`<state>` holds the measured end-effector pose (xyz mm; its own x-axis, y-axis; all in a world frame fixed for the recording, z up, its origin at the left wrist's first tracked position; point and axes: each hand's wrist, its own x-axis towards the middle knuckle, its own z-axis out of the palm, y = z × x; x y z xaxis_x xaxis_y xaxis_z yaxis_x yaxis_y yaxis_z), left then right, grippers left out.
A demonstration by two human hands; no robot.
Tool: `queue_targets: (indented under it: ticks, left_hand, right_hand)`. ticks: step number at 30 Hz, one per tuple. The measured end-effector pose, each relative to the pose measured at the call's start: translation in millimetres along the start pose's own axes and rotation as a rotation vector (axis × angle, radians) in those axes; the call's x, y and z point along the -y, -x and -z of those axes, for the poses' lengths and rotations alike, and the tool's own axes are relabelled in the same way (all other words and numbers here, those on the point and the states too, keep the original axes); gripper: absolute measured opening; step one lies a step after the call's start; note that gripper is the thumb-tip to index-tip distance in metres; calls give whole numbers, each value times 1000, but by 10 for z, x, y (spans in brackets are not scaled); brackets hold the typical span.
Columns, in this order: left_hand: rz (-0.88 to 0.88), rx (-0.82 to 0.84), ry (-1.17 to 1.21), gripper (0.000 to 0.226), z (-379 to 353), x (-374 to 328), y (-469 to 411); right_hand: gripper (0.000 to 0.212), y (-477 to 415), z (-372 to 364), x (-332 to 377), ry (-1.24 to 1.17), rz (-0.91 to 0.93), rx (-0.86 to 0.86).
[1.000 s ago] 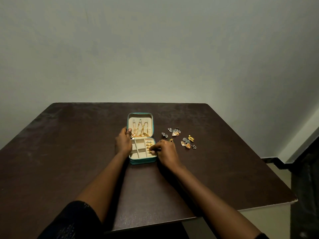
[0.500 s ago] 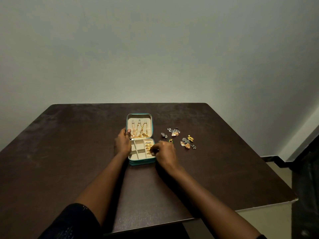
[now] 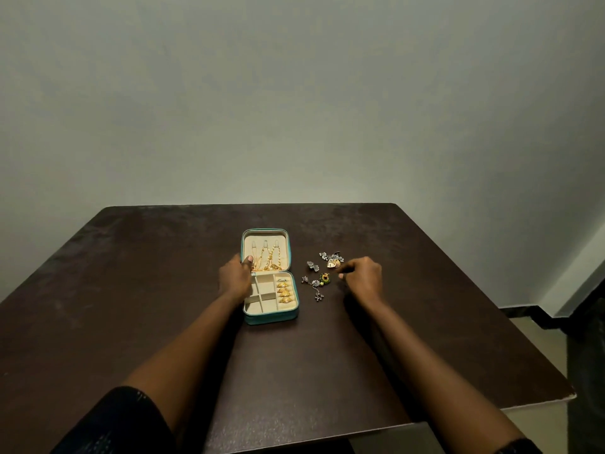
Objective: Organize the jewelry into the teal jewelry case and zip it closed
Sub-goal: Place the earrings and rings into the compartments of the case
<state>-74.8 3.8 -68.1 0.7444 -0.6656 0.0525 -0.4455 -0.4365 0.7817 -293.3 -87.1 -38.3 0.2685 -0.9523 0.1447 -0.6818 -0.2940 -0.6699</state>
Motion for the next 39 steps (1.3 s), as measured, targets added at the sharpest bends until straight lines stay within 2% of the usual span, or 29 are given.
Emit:
queue_targets:
  ticks: [6, 9, 11, 14, 16, 21, 26, 33, 39]
  left_hand:
    - [-35, -71, -155, 37, 90, -110, -73]
    - [-204, -197, -305, 39, 105, -272, -21]
    - [-379, -210, -365, 38, 71, -424, 23]
    - [-608, -62, -450, 35, -126, -650, 19]
    - [-675, 87, -498, 34, -298, -786, 18]
    - [-721, 330, -588, 33, -590, -1009, 25]
    - [-683, 436, -659, 34, -749, -1071, -18]
    - [-612, 388, -698, 30, -790, -1073, 7]
    - [-630, 356, -663, 24, -773, -1041, 36]
  right_hand:
    - [16, -278, 133, -78, 4, -6, 0]
    - [17, -403, 177, -80, 49, 35, 21]
    - [16, -487, 214, -82, 55, 25, 42]
    - [20, -534, 269, -90, 106, 28, 119]
    - [23, -519, 289, -82, 166, 62, 213]
    - [25, -472, 272, -112, 263, 106, 335]
    - [20, -429, 221, -140, 326, 148, 393]
    - [15, -415, 292, -182, 264, 173, 360]
    - [25, -329, 302, -185, 340, 191, 497]
